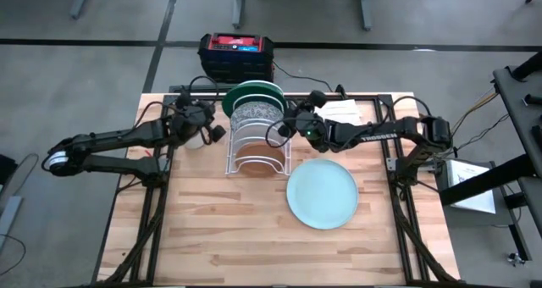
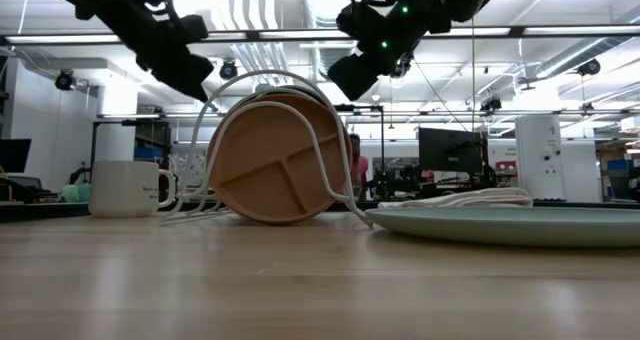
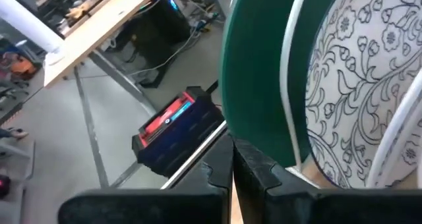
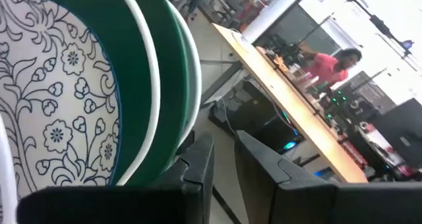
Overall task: Sort dishes
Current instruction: Put the light blue plate in the dish rack
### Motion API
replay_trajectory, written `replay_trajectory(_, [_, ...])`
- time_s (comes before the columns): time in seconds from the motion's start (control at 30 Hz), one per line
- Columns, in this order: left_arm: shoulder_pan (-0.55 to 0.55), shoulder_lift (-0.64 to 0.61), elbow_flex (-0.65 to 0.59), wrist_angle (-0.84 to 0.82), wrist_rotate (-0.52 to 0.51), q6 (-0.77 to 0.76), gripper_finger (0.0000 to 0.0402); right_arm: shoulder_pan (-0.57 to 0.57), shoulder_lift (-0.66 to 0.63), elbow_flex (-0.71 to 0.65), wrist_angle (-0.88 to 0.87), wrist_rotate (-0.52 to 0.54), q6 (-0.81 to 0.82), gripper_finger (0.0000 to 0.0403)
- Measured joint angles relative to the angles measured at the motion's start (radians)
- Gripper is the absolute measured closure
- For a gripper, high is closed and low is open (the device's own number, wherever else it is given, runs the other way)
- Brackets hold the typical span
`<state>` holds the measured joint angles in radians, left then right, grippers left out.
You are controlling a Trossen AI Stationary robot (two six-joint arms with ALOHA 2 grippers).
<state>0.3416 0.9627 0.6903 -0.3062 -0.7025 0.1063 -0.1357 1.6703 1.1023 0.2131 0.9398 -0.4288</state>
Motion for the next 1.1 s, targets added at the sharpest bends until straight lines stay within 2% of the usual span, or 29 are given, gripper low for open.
replay_trajectory(0.13, [0.029, 0.0, -0.027, 0.052, -0.007, 0.003, 0.0401, 0.037, 0.0, 0.0, 0.0, 0.02, 0.002, 0.036])
replay_trajectory(0.27, [0.067, 0.001, -0.092, 0.136, -0.006, 0.053, 0.0401, 0.091, -0.027, 0.0, -0.038, 0.095, 0.021, 0.0373])
replay_trajectory(0.33, [0.084, 0.001, -0.115, 0.174, -0.006, 0.075, 0.0401, 0.12, -0.059, 0.0, -0.107, 0.118, 0.092, 0.0381])
replay_trajectory(0.43, [0.104, 0.001, -0.141, 0.225, -0.006, 0.099, 0.0401, 0.15, -0.123, 0.001, -0.27, 0.089, 0.297, 0.0394])
replay_trajectory(0.6, [0.118, 0.015, -0.147, 0.253, 0.012, 0.111, 0.0401, 0.155, -0.247, 0.001, -0.628, -0.127, 0.689, 0.04])
replay_trajectory(0.7, [0.119, 0.043, -0.147, 0.262, 0.013, 0.121, 0.0401, 0.155, -0.303, -0.007, -0.796, -0.26, 0.868, 0.04])
replay_trajectory(0.93, [0.119, 0.141, -0.147, 0.299, 0.014, 0.174, 0.0401, 0.157, -0.374, -0.079, -1.045, -0.491, 1.127, 0.0397])
replay_trajectory(1.1, [0.119, 0.197, -0.137, 0.324, 0.013, 0.195, 0.0401, 0.157, -0.39, -0.144, -1.119, -0.567, 1.277, 0.037])
